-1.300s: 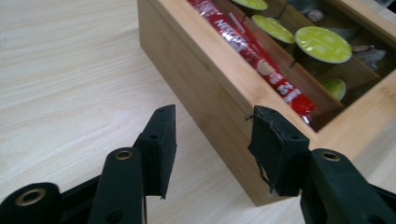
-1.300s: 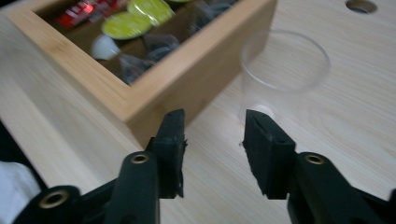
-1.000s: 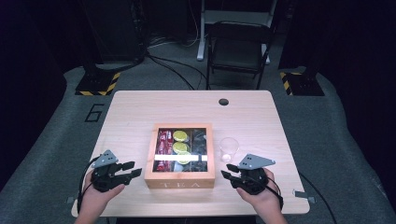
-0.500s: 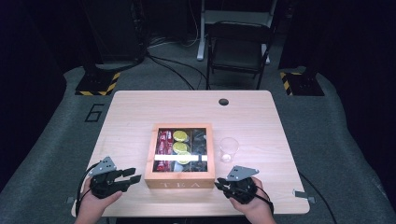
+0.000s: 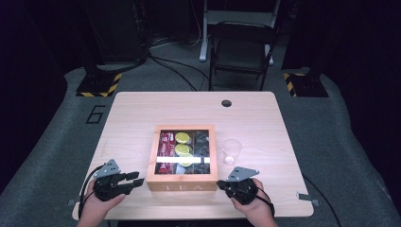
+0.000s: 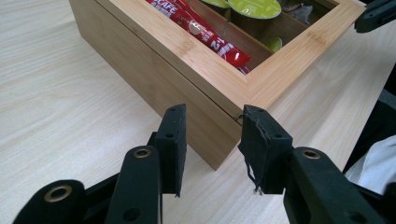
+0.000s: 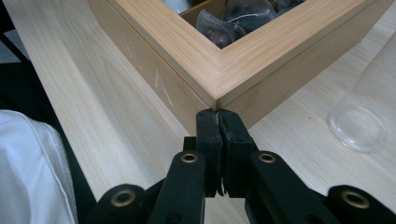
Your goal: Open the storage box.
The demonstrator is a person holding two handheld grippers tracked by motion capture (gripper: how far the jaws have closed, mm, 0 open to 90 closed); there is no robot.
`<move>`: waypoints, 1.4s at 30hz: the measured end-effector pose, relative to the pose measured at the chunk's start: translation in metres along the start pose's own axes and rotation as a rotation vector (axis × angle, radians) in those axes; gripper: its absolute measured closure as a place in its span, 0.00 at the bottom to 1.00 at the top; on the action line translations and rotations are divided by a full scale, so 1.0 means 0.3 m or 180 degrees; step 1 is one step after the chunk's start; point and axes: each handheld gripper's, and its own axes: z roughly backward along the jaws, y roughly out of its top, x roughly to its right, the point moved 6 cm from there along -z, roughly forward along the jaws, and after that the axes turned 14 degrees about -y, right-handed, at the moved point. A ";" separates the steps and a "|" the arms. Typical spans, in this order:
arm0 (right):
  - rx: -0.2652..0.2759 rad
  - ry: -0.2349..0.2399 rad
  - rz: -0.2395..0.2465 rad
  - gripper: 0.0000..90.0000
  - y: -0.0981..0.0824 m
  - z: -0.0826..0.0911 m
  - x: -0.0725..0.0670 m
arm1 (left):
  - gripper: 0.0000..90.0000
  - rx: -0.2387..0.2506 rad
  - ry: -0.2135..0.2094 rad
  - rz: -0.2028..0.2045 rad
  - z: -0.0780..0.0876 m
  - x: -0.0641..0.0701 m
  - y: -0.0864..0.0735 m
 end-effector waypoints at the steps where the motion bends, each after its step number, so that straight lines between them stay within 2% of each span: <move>1: 0.0006 0.0000 -0.0016 0.97 0.000 -0.001 -0.001 | 0.67 0.0003 -0.0001 0.0003 -0.001 0.000 0.000; 7: 0.0044 0.0028 -0.0054 0.97 -0.003 -0.002 0.000 | 0.67 0.0013 0.0020 -0.0020 -0.010 0.004 -0.002; 10: 0.0051 0.0021 -0.0041 0.97 -0.003 -0.002 0.002 | 0.66 0.0007 -0.0035 -0.0004 -0.009 0.007 -0.002; 15: 0.0095 0.0071 -0.0133 0.97 -0.002 -0.005 0.005 | 0.64 0.0038 -0.0044 -0.0001 0.001 0.010 -0.002; 19: 0.0151 0.0070 -0.0217 0.97 0.008 0.000 0.005 | 0.63 0.0082 -0.0035 -0.0046 0.000 0.017 0.001; 25: 0.0252 0.0071 -0.0260 0.97 0.025 0.018 0.008 | 0.63 -0.0029 -0.0103 -0.0129 -0.023 0.038 0.004; 28: 0.0292 0.0081 -0.0288 0.97 0.032 0.024 0.011 | 0.66 -0.0035 -0.0080 -0.0147 -0.042 0.050 0.010; 30: 0.0303 0.0052 -0.0255 0.97 0.034 0.024 0.011 | 0.68 -0.0031 -0.0075 -0.0171 -0.054 0.059 0.015; 33: 0.0281 0.0031 -0.0269 0.97 0.036 0.023 0.008 | 0.72 -0.0051 0.0048 -0.0223 -0.068 0.066 0.021; 35: 0.0290 0.0045 -0.0245 0.96 0.038 0.025 0.010 | 0.73 0.0019 0.0103 -0.0160 -0.070 0.067 0.025; 36: 0.0297 0.0045 -0.0248 0.96 0.040 0.025 0.010 | 0.73 0.0022 0.0118 -0.0171 -0.067 0.067 0.027; 40: 0.0326 0.0008 -0.0303 0.93 0.050 0.034 0.013 | 0.69 0.0099 0.0286 -0.0129 -0.065 0.070 0.038; 42: 0.0350 -0.0010 -0.0388 0.91 0.061 0.041 0.015 | 0.66 0.0109 0.0321 -0.0126 -0.062 0.072 0.044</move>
